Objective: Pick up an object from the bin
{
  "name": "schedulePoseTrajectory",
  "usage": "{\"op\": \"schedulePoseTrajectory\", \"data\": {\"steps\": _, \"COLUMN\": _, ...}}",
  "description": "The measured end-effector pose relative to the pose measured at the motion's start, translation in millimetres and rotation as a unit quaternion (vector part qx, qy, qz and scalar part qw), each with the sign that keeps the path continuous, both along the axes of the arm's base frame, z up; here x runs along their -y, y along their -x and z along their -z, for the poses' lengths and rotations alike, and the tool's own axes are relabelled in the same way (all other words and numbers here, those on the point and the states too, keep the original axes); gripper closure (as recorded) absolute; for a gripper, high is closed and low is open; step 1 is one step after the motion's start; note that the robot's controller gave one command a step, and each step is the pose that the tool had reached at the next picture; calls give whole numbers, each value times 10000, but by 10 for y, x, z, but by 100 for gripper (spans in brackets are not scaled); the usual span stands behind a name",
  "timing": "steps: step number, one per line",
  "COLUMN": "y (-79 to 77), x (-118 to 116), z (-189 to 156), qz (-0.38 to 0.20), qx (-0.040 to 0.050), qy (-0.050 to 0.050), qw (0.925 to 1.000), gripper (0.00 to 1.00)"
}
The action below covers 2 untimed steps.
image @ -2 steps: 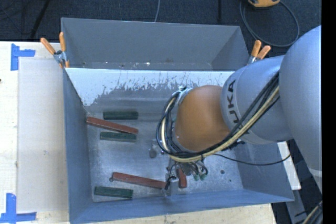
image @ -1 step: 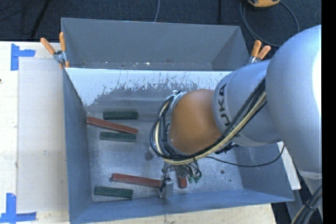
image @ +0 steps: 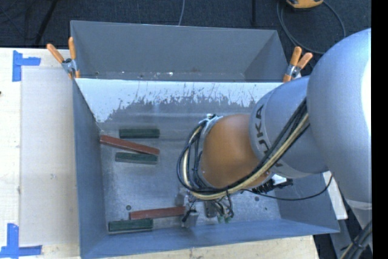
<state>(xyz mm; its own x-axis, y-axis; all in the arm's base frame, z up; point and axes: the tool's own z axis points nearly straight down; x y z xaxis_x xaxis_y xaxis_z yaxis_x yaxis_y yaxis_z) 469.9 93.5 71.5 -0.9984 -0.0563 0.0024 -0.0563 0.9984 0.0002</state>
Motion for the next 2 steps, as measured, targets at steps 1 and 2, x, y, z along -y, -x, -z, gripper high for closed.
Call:
{"op": "schedulePoseTrajectory", "data": {"steps": 1, "y": 0, "x": 1, "z": 0, "qz": 1, "qx": 0, "qy": -1, "qw": 10000, "gripper": 100}}
{"op": "schedulePoseTrajectory", "data": {"steps": 2, "y": -83, "x": -270, "z": -1364, "qz": 105, "qx": 10, "qy": -1, "qw": 9999, "gripper": 100}}
